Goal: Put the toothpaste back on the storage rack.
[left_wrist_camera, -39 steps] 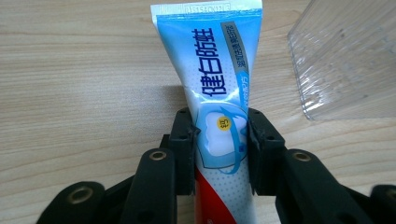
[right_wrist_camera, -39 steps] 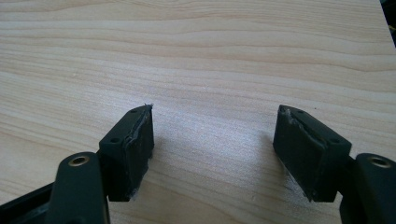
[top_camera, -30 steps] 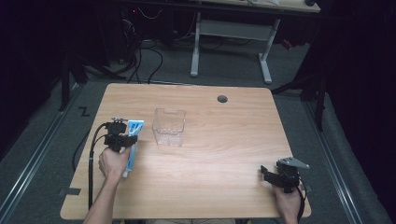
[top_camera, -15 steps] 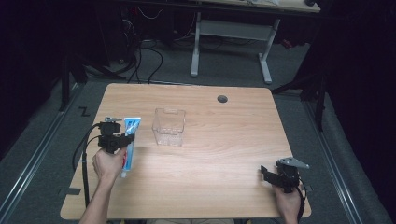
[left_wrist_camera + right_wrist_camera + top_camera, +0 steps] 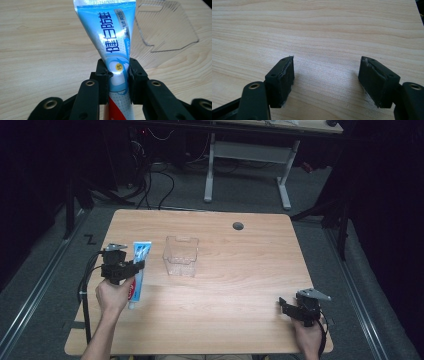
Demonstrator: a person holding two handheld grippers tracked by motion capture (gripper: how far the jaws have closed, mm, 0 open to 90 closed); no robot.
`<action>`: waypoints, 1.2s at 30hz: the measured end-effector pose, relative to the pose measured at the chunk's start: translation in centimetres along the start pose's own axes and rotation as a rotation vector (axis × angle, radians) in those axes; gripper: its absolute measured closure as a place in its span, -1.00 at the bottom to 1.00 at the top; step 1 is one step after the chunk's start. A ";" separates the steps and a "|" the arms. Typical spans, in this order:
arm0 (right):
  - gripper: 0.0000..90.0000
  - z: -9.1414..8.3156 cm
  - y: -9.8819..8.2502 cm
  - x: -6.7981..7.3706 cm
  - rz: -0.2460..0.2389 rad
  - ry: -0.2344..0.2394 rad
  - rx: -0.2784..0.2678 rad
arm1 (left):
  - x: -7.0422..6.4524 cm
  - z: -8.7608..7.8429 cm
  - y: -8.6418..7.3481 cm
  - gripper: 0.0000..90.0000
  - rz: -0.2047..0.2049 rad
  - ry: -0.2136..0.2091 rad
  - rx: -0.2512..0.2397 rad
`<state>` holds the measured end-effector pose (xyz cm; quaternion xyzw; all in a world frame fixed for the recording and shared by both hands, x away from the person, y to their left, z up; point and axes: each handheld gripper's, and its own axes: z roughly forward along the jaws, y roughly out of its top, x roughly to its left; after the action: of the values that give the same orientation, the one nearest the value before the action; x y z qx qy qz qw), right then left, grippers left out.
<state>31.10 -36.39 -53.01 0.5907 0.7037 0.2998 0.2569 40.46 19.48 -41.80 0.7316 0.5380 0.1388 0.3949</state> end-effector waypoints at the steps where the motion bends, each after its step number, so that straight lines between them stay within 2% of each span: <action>1: -0.36 0.0 0.0 0.0 0.000 0.000 0.000 | 0.0 0.0 0.0 0.64 0.000 0.000 0.000; 5: -0.36 0.0 0.0 0.0 0.000 0.001 0.000 | -0.7 -0.6 0.6 0.64 0.022 -0.013 -0.025; 19: -0.36 0.0 0.0 0.0 0.002 0.003 -0.001 | -1.7 -1.6 2.2 0.64 0.028 -0.061 -0.073; 28: -0.36 0.0 0.0 -0.1 0.006 0.003 0.001 | -2.1 -1.6 3.3 0.64 0.024 -0.094 -0.095; 29: -0.36 0.0 0.0 -0.1 0.007 0.004 0.001 | -2.4 -1.6 3.7 0.64 0.040 -0.086 -0.096; 36: -0.36 0.0 0.0 -0.1 0.007 0.004 0.001 | -3.2 -1.6 5.0 0.64 0.066 -0.098 -0.110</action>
<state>31.08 -36.47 -52.99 0.5926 0.7024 0.3015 0.2543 41.63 16.70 -36.43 0.7322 0.4852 0.1452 0.4553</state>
